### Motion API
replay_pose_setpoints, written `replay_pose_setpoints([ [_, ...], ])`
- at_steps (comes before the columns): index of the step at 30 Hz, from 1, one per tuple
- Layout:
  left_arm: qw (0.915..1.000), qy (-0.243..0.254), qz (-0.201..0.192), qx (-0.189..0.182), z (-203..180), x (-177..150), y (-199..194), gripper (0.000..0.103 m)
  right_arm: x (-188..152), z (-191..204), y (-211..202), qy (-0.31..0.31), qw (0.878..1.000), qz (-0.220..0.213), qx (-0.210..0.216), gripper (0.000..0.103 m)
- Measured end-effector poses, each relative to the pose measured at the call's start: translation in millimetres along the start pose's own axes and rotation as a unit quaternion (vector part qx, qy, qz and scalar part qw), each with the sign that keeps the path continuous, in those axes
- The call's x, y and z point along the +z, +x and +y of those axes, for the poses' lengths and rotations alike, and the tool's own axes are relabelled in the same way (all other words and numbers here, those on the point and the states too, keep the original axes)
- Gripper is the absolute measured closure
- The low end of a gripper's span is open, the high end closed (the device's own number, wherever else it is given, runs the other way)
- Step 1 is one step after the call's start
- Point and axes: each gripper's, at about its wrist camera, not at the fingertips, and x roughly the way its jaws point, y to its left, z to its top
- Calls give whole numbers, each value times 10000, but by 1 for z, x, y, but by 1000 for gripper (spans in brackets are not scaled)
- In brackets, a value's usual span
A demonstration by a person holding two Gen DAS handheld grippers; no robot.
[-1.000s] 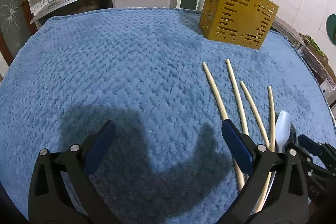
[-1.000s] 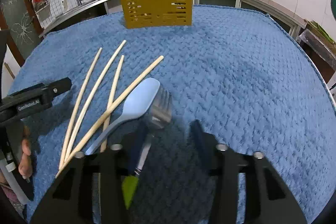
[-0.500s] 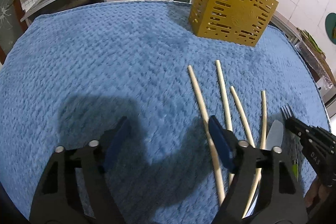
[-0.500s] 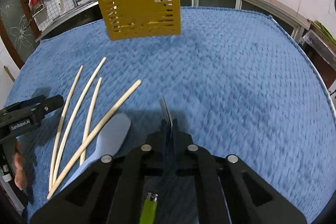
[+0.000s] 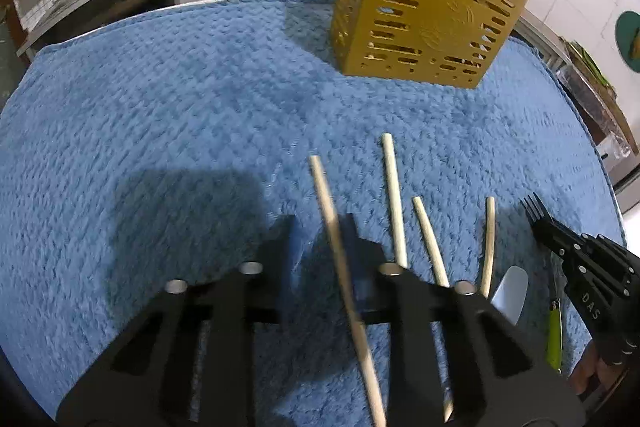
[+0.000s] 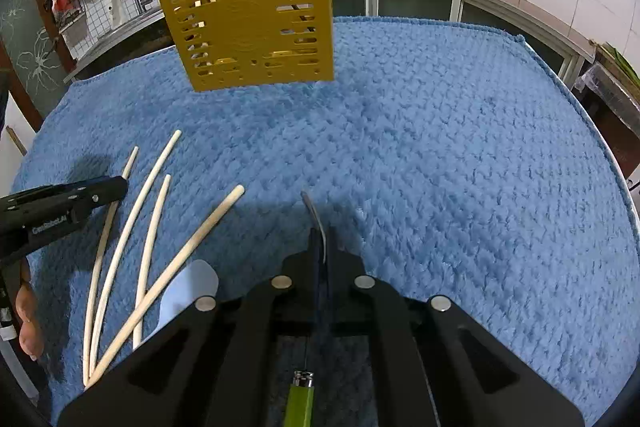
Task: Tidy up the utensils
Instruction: 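Grasp the green-handled silver fork with the right tool while the left tool grasps a chopstick, then lift and carry the fork and chopstick over the yellow holder with both tools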
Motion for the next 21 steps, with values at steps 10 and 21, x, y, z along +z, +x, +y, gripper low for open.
replay_pose_setpoints([
  [10, 9998, -126, -19, -121, 3, 15, 3, 97, 9, -7, 0, 132, 9998, 46, 104, 100],
  [21, 9957, -41, -769, -509, 1, 25, -49, 99, 25, -22, -19, 267, 9989, -219, 309, 101],
])
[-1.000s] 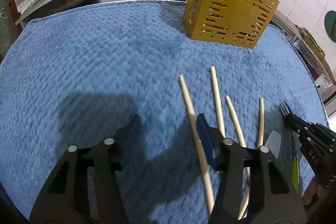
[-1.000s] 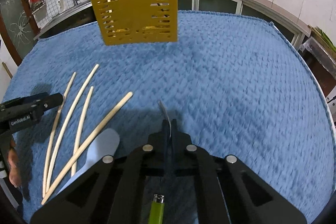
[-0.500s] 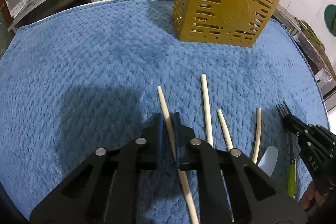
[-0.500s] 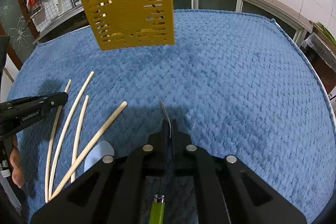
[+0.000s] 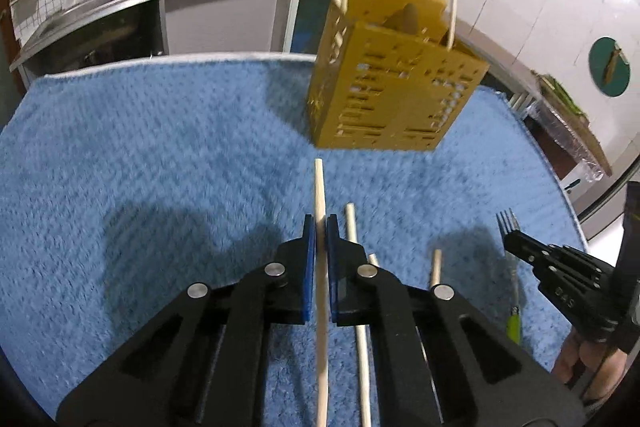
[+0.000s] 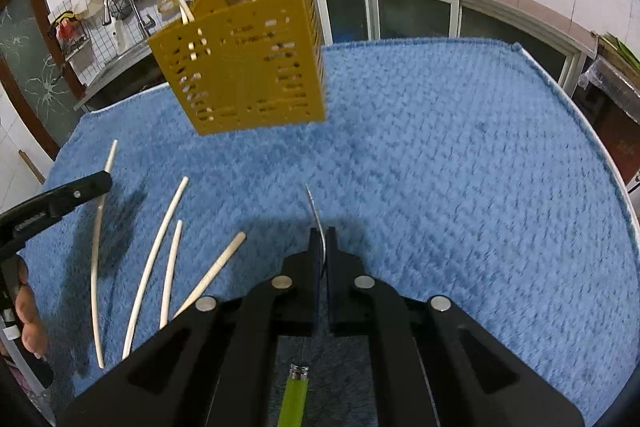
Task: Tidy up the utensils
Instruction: 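Lift and carry the fork and chopstick over the yellow holder with both tools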
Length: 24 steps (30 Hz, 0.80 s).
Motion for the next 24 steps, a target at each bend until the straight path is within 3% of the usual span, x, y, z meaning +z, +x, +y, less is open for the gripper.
replay_pose_setpoints([
  [6, 9993, 29, -318, -173, -3, 4, -20, 99, 9, -4, -15, -16, 9994, -342, 11, 101],
  [16, 9947, -36, -916, -469, -4, 19, -45, 99, 27, 1, -49, -196, 9914, -1295, -77, 101],
  [24, 9822, 58, -1737, -707, -12, 42, -71, 99, 56, 11, -83, -418, 9769, -2084, -218, 101],
])
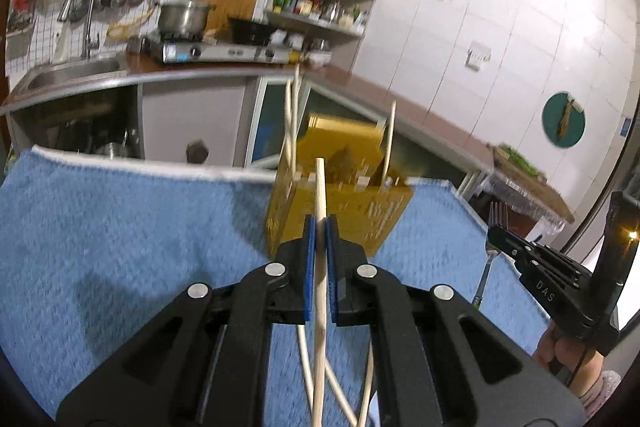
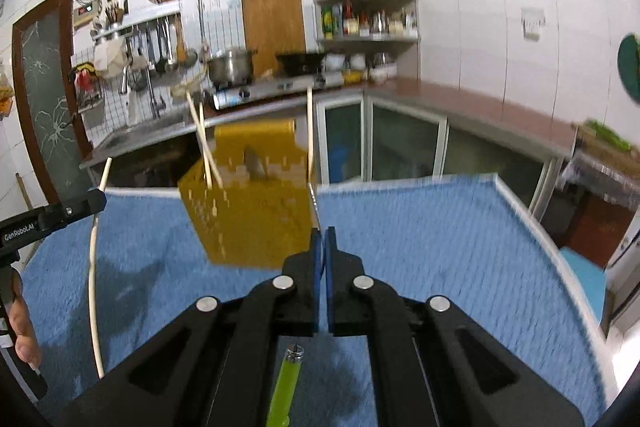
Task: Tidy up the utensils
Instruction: 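Lift and carry the fork and chopstick over the yellow holder with both tools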
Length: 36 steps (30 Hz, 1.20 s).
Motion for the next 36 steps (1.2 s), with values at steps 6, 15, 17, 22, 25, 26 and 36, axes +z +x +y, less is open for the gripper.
replay_pose_setpoints([
  [6, 9980, 167, -610, -66, -15, 40, -2, 99, 51, 2, -5, -92, 9981, -610, -9, 101],
  [15, 9879, 552, -1447, 14, -42, 99, 18, 99, 117, 19, 12, -533, 9886, -1395, -183, 101],
  [17, 9846, 598, -1641, 63, -44, 108, 30, 99, 126, 20, 18, -566, 9853, -1592, -274, 101],
  [22, 9733, 673, -2166, 348, -47, 121, 57, 99, 137, 17, 33, -386, 9781, -2021, -312, 101],
  [25, 9684, 652, -2368, 424, -49, 121, 73, 99, 136, 16, 47, -365, 9752, -2158, -328, 101],
  [26, 9675, 648, -2406, 439, -49, 121, 76, 99, 135, 16, 53, -393, 9752, -2154, -316, 101],
  [36, 9692, 774, -2263, 580, -39, 98, 121, 99, 111, 19, 92, -616, 9758, -2079, -278, 101],
])
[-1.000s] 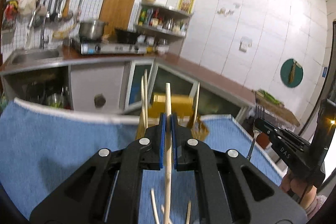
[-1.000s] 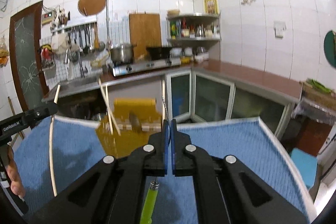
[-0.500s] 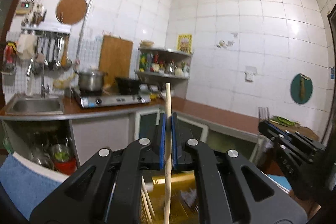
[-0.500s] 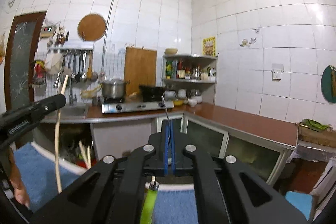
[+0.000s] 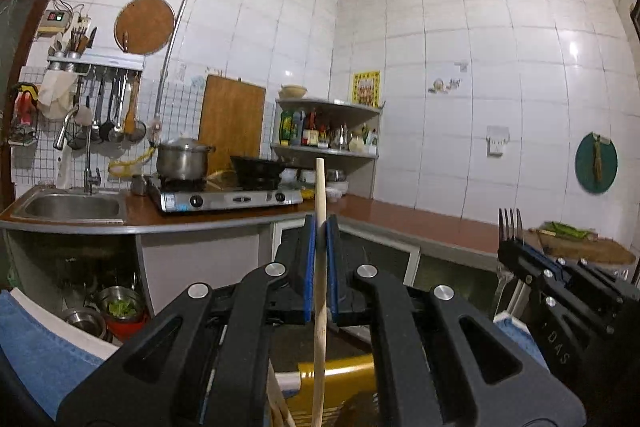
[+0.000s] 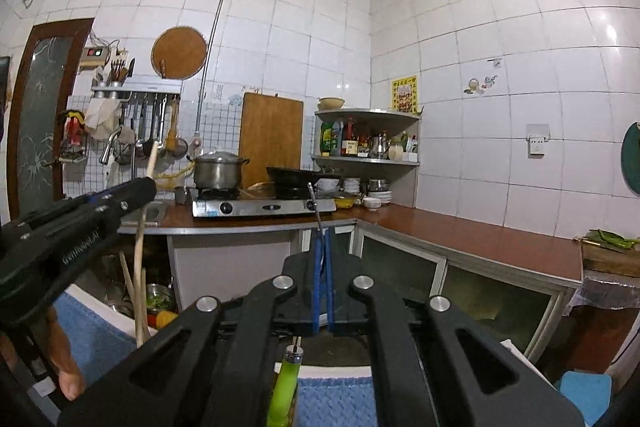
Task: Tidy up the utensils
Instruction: 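Lift and carry the fork and chopstick over the yellow holder with both tools, then lower the fork and chopstick into the holder and open both tools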
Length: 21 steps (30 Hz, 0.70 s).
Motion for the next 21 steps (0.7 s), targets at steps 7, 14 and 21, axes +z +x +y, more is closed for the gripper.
replay_pose_setpoints([
  [7, 9993, 160, 303, -156, 3, -28, -3, 99, -29, 10, 1, -107, 9992, 277, 280, 101],
  [14, 9964, 112, 831, -74, 18, -49, -17, 99, -55, 10, 0, 59, 9943, 843, 657, 101],
  [21, 9881, 66, 1532, 85, 31, -58, -31, 95, -75, 15, 1, 145, 9848, 1528, 809, 97],
])
